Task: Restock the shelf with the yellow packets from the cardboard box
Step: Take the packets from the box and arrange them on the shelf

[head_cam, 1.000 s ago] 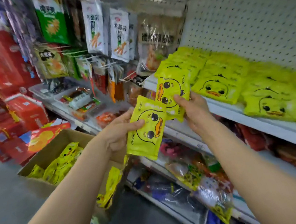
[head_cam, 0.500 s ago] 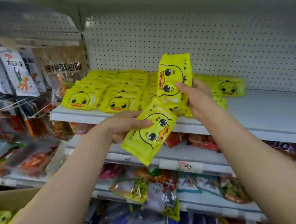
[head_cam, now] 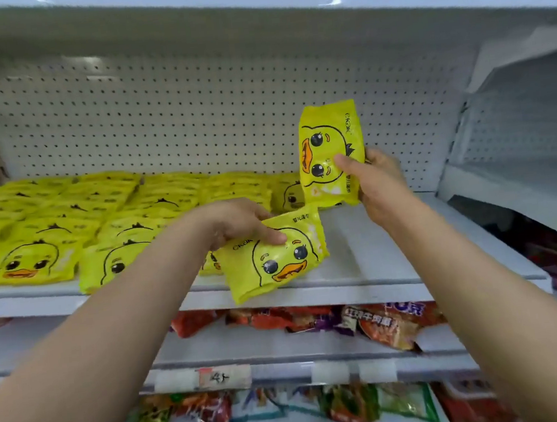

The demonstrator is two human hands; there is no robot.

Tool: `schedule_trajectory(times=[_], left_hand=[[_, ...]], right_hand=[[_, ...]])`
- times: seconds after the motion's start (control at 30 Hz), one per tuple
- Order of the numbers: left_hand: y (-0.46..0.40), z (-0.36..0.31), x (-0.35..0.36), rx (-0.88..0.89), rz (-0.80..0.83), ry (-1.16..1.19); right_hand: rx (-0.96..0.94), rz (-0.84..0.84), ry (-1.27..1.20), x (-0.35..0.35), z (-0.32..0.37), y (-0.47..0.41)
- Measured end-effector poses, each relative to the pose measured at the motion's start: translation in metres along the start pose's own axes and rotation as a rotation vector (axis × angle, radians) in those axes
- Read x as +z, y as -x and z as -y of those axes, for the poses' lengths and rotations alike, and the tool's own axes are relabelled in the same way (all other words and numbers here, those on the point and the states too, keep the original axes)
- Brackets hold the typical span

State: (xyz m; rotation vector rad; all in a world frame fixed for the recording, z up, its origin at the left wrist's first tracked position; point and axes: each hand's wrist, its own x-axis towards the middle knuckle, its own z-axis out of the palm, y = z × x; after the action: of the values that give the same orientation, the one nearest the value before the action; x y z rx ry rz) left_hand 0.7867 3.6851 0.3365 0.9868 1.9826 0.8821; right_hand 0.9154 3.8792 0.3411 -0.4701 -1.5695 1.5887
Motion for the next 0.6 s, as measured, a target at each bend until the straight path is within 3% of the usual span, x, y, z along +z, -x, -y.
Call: schedule_trajectory(times=[0.27, 0.6], left_hand=[[-0.083, -0.049, 0.017, -0.127, -0.098, -0.367], [-0.172, -0.075, 0.001, -0.049, -0.101, -0.536]], right_hand=[[-0.050, -0.024, 0.013, -0.057, -0.005, -0.039], [-0.093, -0.172, 0.060, -0.083, -0.023, -0.074]])
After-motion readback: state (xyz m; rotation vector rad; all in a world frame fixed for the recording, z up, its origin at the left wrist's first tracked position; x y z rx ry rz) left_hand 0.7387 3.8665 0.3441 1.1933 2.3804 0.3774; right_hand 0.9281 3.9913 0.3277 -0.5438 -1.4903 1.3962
